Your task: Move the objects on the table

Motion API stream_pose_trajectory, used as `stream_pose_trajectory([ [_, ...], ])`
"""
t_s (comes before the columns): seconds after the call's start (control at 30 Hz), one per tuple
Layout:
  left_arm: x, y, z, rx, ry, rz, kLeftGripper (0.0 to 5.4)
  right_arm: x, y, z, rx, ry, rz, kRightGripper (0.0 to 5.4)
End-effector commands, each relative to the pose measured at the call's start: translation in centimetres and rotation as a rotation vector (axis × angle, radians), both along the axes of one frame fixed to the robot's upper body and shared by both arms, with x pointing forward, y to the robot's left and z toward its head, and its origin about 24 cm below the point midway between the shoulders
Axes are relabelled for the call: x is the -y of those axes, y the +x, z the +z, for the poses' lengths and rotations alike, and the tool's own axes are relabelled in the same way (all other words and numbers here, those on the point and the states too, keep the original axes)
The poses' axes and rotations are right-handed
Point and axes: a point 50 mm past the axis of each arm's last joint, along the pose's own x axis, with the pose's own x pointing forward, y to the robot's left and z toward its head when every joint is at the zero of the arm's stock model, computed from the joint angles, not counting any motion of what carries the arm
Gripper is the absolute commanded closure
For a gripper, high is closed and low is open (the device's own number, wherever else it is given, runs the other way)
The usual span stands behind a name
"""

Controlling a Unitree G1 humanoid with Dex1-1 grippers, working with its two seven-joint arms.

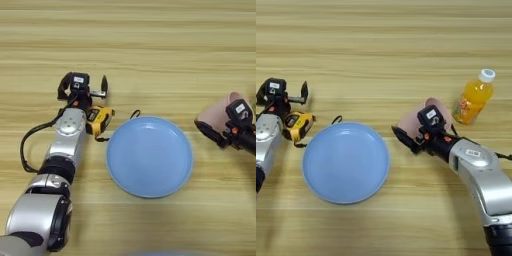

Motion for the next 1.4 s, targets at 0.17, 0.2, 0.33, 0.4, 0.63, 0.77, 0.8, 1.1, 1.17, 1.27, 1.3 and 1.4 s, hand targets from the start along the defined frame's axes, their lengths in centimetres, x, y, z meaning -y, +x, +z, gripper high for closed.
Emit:
stream_pose_trajectory([
  [0.17, 0.1, 0.3, 0.5, 0.013, 0.014, 0.001, 0.00, 0.4, 0.2, 0.3, 0.016, -0.026, -0.010, 1.80],
  [0.2, 0.1, 0.3, 0.5, 0.013, 0.014, 0.001, 0.00, 0.4, 0.2, 0.4, 0.017, -0.027, -0.010, 1.80],
  [0.33, 0.2, 0.3, 0.5, 0.013, 0.014, 0.000, 0.00, 0.6, 0.4, 0.7, 0.033, -0.034, -0.013, 1.80],
  [0.4, 0.2, 0.3, 0.5, 0.013, 0.014, 0.000, 0.00, 0.7, 0.4, 0.8, 0.039, -0.044, -0.014, 1.80],
  [0.63, 0.4, 0.3, 0.5, 0.015, 0.014, 0.000, 0.00, 2.0, 1.0, 0.4, 0.074, -0.203, -0.055, 1.80],
  [0.77, 0.4, 0.3, 0.5, 0.015, 0.014, 0.000, 0.00, 3.1, 1.5, 0.7, 0.112, -0.309, -0.061, 1.80],
  [0.8, 0.4, 0.3, 0.5, 0.015, 0.014, 0.000, 0.00, 3.1, 1.5, 0.8, 0.112, -0.317, -0.046, 1.80],
  [1.1, 0.6, 0.3, 0.5, 0.016, 0.015, -0.001, 0.00, 2.6, 1.5, 1.6, 0.122, -0.339, 0.054, 1.80],
  [1.17, 0.6, 0.3, 0.5, 0.016, 0.015, -0.001, 0.00, 2.4, 1.5, 1.8, 0.129, -0.340, 0.072, 1.80],
  [1.27, 0.6, 0.3, 0.5, 0.015, 0.015, -0.001, 0.00, 2.0, 1.4, 2.2, 0.131, -0.331, 0.103, 1.80],
  [1.3, 0.6, 0.3, 0.5, 0.015, 0.015, -0.001, 0.00, 1.8, 1.3, 2.4, 0.135, -0.330, 0.120, 1.80],
  [1.4, 0.7, 0.3, 0.5, 0.015, 0.015, -0.001, 0.00, 1.2, 1.1, 3.0, 0.146, -0.331, 0.159, 1.81],
])
